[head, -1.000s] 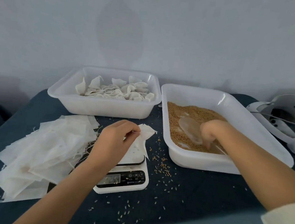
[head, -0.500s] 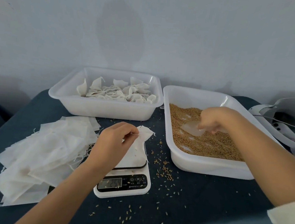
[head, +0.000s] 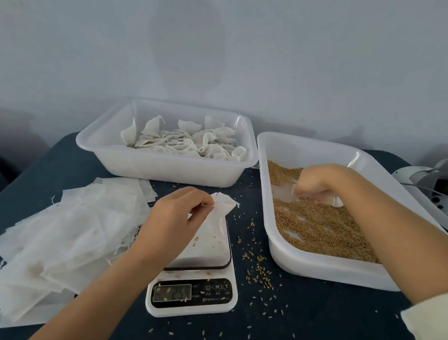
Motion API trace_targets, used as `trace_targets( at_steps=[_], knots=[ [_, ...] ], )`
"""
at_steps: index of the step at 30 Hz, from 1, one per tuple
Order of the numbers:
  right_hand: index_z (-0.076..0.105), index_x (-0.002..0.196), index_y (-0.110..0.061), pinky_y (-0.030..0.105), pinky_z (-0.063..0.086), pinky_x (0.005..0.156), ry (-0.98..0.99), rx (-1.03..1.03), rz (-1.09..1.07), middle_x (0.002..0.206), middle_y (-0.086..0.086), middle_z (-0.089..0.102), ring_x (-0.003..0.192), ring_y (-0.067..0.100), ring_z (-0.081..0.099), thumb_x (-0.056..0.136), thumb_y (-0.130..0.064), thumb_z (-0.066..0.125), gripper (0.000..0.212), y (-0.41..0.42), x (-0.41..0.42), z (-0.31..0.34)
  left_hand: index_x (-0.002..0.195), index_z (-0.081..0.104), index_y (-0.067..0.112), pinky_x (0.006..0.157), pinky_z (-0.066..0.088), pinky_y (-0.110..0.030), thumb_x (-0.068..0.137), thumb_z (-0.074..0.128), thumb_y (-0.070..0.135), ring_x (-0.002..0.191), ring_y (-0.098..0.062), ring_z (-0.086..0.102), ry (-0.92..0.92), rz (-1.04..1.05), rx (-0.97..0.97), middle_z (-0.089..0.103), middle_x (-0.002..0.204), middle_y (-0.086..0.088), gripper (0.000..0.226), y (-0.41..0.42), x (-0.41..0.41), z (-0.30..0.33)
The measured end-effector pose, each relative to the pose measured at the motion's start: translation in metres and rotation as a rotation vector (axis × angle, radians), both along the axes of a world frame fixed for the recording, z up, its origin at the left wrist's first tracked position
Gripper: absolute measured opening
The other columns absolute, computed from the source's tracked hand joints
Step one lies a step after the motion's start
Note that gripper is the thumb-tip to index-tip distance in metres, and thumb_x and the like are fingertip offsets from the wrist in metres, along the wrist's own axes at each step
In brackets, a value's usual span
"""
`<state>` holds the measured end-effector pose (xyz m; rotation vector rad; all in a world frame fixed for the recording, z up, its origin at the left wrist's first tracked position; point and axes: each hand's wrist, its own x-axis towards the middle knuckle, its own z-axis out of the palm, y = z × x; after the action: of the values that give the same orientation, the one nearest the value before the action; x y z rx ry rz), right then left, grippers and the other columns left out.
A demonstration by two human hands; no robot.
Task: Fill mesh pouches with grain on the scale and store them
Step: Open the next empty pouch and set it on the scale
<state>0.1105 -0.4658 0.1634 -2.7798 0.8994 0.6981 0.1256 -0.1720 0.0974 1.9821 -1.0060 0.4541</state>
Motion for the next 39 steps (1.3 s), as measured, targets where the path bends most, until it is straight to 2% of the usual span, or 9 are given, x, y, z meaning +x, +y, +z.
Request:
trace_targets(
  at_steps=[2,5,8,13,16,20,28,34,39],
  knots=[
    [0.054,0.097,-0.014,0.033,0.051,0.067,-0.05,-0.035,-0.011,0.083,0.006,0.054,0.079,0.025,0.062,0.094,-0.016,0.05,0.006,0.009,0.007,-0.008,0.084,0.069,0.013,0.067,0.047,-0.017,0.082,0.068,0.004,0.069,-0.008,0.055,-0.001,0.017,0.009,0.061,0.078,0.014,0.01,0.002,0.002,0.0],
    [0.045,0.136,-0.001,0.031,0.048,0.067,-0.026,-0.03,-0.057,0.13,0.019,0.055,0.099,0.033,0.059,0.093,-0.01,0.05,0.044,0.016,0.021,-0.018,0.084,0.07,0.012,0.062,0.045,-0.013,0.082,0.069,0.005,0.067,-0.003,0.052,-0.01,0.04,0.02,0.059,0.079,0.014,0.007,0.004,0.004,0.001],
    [0.036,0.143,-0.001,0.043,0.046,0.09,-0.042,0.092,-0.168,0.145,0.023,0.039,0.113,0.037,0.055,0.101,-0.041,0.033,0.057,0.019,0.031,-0.026,0.083,0.07,0.01,0.06,0.046,-0.018,0.082,0.069,0.004,0.069,-0.008,0.055,-0.02,0.053,0.027,0.063,0.079,0.009,0.006,0.006,0.006,0.0],
    [0.044,0.134,0.004,0.048,0.041,0.103,-0.241,0.136,-0.234,0.13,0.028,0.052,0.113,0.04,0.056,0.096,-0.05,0.04,0.066,0.018,0.031,-0.036,0.083,0.07,0.01,0.059,0.049,-0.022,0.082,0.069,0.003,0.07,-0.011,0.057,-0.01,0.07,0.032,0.064,0.08,0.005,0.007,0.009,0.008,-0.003],
    [0.042,0.139,-0.007,0.035,0.052,0.074,-0.23,0.075,-0.192,0.095,0.016,0.057,0.082,0.027,0.06,0.1,-0.026,0.039,0.043,0.01,0.024,-0.031,0.083,0.069,0.009,0.061,0.047,-0.015,0.082,0.068,0.003,0.069,-0.007,0.054,-0.007,0.063,0.032,0.061,0.081,0.009,0.007,0.01,0.009,-0.004],
    [0.054,0.083,-0.007,0.029,0.045,0.06,-0.34,0.001,-0.127,0.072,0.004,0.05,0.064,0.018,0.054,0.102,-0.026,0.037,0.032,-0.011,0.006,-0.034,0.083,0.069,0.008,0.066,0.044,-0.008,0.081,0.069,0.002,0.07,-0.005,0.051,-0.009,0.05,0.02,0.058,0.084,0.01,0.006,0.01,0.01,-0.005],
    [0.063,0.095,-0.002,0.034,0.05,0.07,-0.473,-0.026,0.03,0.08,0.018,0.065,0.071,0.029,0.066,0.099,-0.042,0.035,0.05,-0.037,-0.031,-0.031,0.081,0.068,0.009,0.065,0.04,-0.006,0.077,0.073,0.003,0.068,-0.004,0.051,0.019,0.084,-0.011,0.057,0.078,0.01,0.009,0.006,0.011,-0.003],
    [0.061,0.109,-0.027,0.029,0.048,0.067,-0.601,0.009,0.103,0.087,-0.015,0.062,0.067,0.008,0.064,0.094,-0.047,0.046,0.029,-0.043,-0.054,-0.022,0.087,0.07,0.01,0.066,0.042,-0.011,0.083,0.068,0.006,0.065,-0.005,0.055,0.017,0.078,0.08,0.061,0.078,0.01,0.006,0.014,0.02,0.013],
    [0.05,0.135,-0.026,0.021,0.043,0.061,-0.703,0.099,0.178,0.086,-0.011,0.067,0.061,0.002,0.062,0.089,-0.043,0.055,0.049,-0.036,-0.072,0.001,0.095,0.073,0.014,0.071,0.039,-0.003,0.086,0.065,0.009,0.074,0.01,0.052,0.019,0.017,0.205,0.057,0.08,0.019,0.012,0.024,0.029,0.027]
  ],
)
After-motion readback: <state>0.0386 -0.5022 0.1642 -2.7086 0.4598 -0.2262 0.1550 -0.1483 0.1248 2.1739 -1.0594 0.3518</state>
